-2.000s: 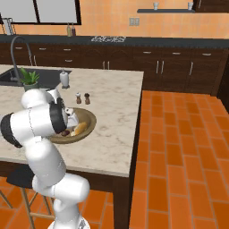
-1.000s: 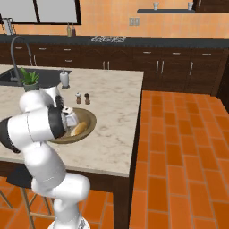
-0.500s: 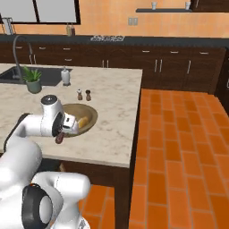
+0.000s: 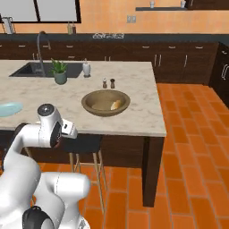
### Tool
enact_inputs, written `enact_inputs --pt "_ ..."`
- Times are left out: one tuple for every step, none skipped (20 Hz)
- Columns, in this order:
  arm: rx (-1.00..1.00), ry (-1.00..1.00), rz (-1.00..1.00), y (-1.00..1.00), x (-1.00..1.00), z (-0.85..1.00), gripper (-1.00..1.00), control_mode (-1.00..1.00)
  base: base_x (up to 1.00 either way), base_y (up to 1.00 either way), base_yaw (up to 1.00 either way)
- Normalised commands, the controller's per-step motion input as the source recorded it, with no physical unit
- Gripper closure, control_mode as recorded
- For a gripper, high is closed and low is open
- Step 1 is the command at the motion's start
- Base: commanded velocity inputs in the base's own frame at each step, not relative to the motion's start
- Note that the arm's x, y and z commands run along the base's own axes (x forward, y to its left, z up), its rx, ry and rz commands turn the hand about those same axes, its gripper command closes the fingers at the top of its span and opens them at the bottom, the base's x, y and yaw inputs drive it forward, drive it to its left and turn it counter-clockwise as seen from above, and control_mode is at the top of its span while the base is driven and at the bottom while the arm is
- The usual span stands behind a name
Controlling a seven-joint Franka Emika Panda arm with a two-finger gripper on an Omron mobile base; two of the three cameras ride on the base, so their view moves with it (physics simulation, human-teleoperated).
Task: Place one bun and one sausage from the bowl on each plate.
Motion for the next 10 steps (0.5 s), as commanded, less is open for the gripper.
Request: enact_inputs --pt "0.0 0.0 0.0 0.0 0.0 0.0 1.0 1.0 -0.27 1.0 -0.25" --pt "0.0 0.0 0.0 0.0 0.0 0.0 1.0 1.0 -0.01 1.0 -0.26" --pt "0.0 0.0 0.0 0.0 0.0 0.0 1.0 1.0 0.0 1.0 -0.27" --pt "0.0 0.0 0.0 0.0 0.0 0.0 1.0 1.0 0.04 1.0 -0.29" --pt "0.0 0.0 0.0 0.0 0.0 0.0 1.0 1.0 0.31 1.0 -0.29" --pt "0.0 0.0 0.0 0.0 0.0 0.0 1.0 1.0 0.32 1.0 -0.29" --pt "0.0 0.0 0.0 0.0 0.0 0.0 1.0 1.0 0.2 1.0 -0.28" --pt "0.0 0.0 0.0 0.0 0.0 0.0 1.0 1.0 0.21 1.0 -0.27" --pt "0.0 0.0 0.0 0.0 0.0 0.0 1.0 1.0 0.57 1.0 -0.22" --pt "0.0 0.0 0.0 0.0 0.0 0.0 1.0 1.0 0.71 1.0 -0.12"
